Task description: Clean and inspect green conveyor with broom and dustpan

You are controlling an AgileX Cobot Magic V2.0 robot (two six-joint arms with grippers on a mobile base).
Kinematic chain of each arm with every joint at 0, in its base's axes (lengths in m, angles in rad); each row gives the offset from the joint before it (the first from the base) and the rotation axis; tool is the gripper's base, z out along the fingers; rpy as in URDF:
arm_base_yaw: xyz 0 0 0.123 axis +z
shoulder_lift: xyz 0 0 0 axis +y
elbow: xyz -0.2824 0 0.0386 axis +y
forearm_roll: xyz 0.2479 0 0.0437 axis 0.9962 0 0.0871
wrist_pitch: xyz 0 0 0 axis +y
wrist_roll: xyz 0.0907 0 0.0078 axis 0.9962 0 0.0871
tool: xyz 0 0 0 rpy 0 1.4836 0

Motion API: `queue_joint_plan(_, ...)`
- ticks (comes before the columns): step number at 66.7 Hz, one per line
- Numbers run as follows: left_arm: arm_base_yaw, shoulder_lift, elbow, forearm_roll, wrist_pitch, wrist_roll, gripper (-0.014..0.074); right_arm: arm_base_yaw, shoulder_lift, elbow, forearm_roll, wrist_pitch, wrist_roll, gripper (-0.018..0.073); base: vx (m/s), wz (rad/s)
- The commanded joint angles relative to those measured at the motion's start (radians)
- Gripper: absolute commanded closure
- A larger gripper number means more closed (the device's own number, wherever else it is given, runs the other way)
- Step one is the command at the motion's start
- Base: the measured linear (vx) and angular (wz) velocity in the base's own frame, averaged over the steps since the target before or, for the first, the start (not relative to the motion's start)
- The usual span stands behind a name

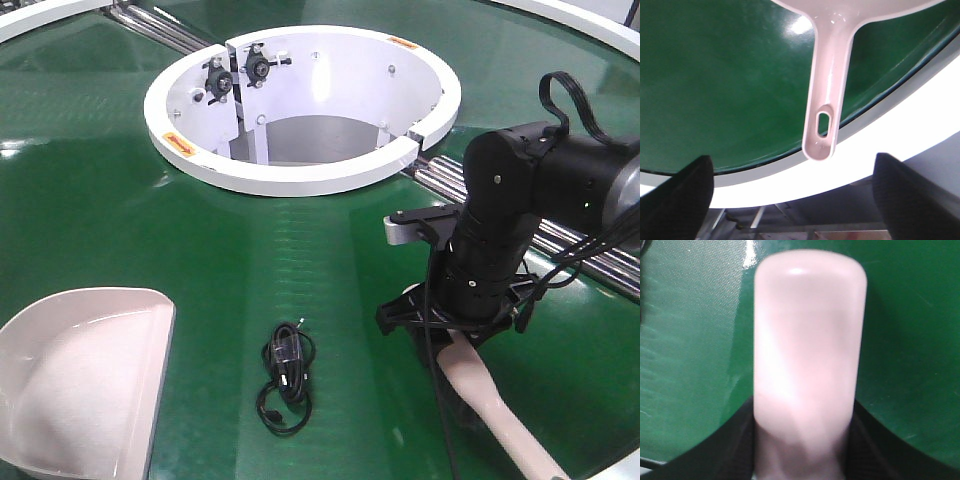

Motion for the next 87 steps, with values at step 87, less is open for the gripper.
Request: queue_joint_plan(87,0.182,0.264,0.003,0.030,-0.021,0.007,0.0002,-0.004,-0.049,-0.027,-0.002,0.008,0.001,0.0564,0.00,0.00)
